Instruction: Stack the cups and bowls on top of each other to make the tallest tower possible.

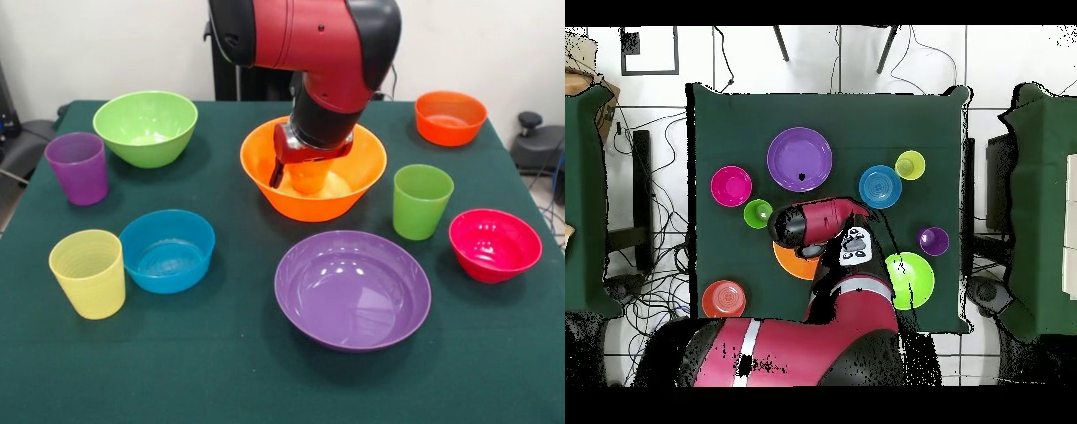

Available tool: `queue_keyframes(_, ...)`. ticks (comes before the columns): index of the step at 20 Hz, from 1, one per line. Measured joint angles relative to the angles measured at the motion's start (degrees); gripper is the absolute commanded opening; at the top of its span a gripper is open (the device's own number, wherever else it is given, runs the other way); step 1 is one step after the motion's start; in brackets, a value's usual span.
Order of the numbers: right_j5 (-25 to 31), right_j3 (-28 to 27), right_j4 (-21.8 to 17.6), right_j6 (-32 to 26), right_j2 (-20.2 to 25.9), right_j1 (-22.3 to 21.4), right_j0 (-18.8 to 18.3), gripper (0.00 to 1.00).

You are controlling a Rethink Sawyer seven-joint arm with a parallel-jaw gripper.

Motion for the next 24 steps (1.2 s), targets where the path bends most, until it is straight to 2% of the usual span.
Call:
queue_keyframes(8, -0.08, 0.88, -0.02, 0.0, 0.0, -0.92, -0.59, 1.0)
queue_keyframes(24, 0.12, 4.14, 0.82, 0.0, -0.02, -7.58, -1.23, 1.0)
